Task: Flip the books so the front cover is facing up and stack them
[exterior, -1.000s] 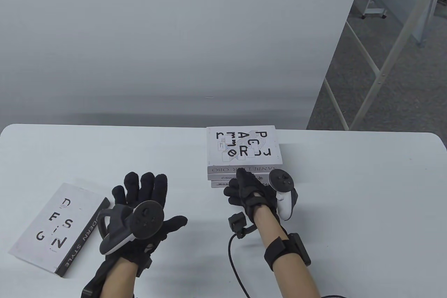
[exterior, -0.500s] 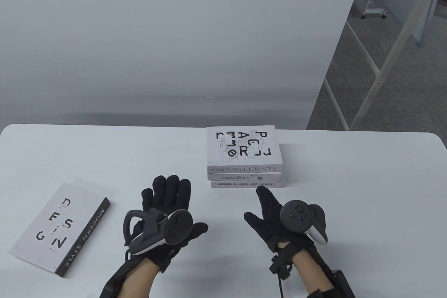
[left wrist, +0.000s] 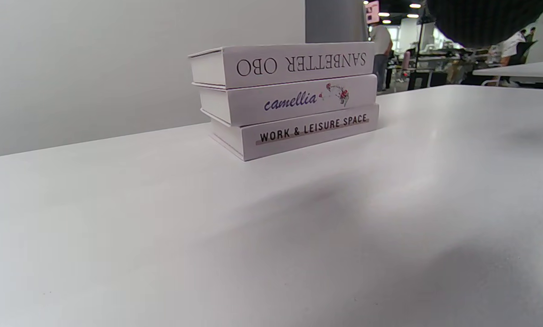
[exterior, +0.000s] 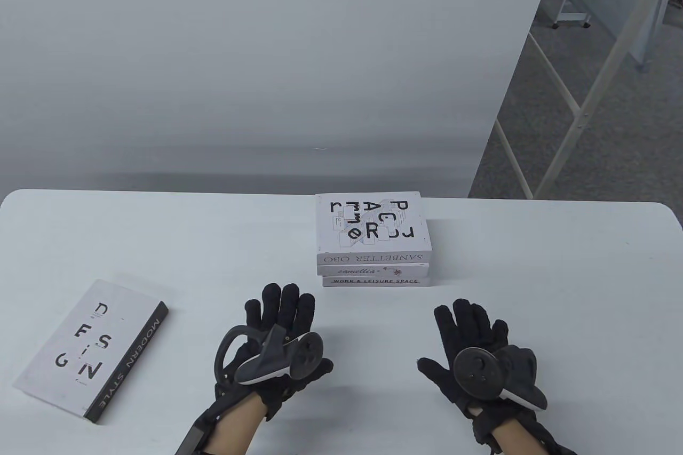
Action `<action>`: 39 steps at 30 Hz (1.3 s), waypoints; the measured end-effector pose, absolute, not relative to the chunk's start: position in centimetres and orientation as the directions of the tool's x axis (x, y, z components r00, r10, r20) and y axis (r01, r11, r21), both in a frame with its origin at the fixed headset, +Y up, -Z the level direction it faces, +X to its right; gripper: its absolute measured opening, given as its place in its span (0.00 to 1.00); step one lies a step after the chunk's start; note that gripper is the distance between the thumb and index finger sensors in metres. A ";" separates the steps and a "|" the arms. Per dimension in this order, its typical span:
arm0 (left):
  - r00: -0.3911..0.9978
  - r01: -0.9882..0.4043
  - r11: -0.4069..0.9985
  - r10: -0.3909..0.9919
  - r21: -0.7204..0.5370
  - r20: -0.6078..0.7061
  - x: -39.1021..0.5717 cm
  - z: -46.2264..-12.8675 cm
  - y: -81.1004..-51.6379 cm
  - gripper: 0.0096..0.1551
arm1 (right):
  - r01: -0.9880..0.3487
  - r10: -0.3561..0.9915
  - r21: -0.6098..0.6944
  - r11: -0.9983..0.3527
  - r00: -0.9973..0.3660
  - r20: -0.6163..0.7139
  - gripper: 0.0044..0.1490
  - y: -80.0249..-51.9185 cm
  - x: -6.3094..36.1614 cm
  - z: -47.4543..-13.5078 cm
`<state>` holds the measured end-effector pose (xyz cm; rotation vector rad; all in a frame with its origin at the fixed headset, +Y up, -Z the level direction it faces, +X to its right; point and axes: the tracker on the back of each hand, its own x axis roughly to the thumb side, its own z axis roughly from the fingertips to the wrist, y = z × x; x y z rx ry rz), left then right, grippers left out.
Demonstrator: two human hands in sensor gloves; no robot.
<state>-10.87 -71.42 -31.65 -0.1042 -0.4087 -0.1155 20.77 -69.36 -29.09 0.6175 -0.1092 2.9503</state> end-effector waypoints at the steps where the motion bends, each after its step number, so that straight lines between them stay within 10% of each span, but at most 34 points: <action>1: 0.913 0.125 0.988 -0.080 -0.086 0.401 -10.8 -31.7 -71.5 0.68 | -0.111 0.079 -0.056 -0.992 -0.913 0.399 0.58 -69.5 20.8 -29.0; 20: 0.940 0.179 0.980 -0.145 -0.084 0.310 -12.7 -32.7 -73.0 0.66 | -0.025 -0.008 -0.081 -0.996 -0.920 0.392 0.57 -71.4 20.5 -28.3; 39: 0.930 -0.183 0.884 0.014 -0.429 -0.368 -39.4 -34.0 -75.9 0.63 | -0.059 0.023 -0.084 -0.995 -0.923 0.384 0.56 -71.2 21.0 -28.4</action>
